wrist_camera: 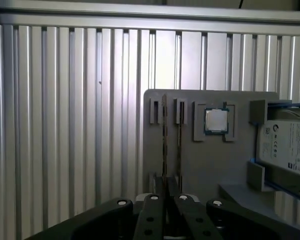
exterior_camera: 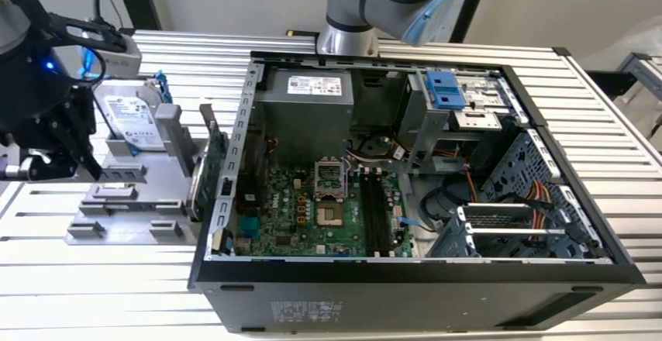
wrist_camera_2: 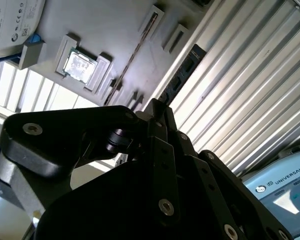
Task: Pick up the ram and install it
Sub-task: 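Pick up the ram and move it above insertion slot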
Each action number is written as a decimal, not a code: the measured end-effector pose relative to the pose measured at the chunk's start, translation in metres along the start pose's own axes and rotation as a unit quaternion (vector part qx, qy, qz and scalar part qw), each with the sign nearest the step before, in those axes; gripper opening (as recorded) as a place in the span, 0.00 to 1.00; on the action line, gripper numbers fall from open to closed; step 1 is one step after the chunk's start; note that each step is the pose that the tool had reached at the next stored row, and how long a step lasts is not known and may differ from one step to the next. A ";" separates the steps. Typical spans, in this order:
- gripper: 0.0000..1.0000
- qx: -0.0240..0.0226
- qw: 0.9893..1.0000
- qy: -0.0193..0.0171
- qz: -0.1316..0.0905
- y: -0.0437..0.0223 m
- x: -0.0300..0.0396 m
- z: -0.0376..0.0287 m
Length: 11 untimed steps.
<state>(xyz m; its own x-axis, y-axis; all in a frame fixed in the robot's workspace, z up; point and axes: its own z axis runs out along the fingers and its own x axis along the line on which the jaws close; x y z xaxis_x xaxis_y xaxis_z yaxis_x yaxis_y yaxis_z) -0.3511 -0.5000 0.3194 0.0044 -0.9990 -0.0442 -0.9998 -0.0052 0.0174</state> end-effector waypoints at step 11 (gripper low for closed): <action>0.00 0.000 1.000 0.000 0.000 0.0003 -0.0008 -0.0174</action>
<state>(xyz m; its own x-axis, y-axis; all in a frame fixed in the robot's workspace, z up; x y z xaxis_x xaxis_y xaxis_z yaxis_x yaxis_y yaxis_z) -0.3511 -0.5000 0.3369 0.0044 -0.9990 -0.0442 -0.9998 -0.0052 0.0171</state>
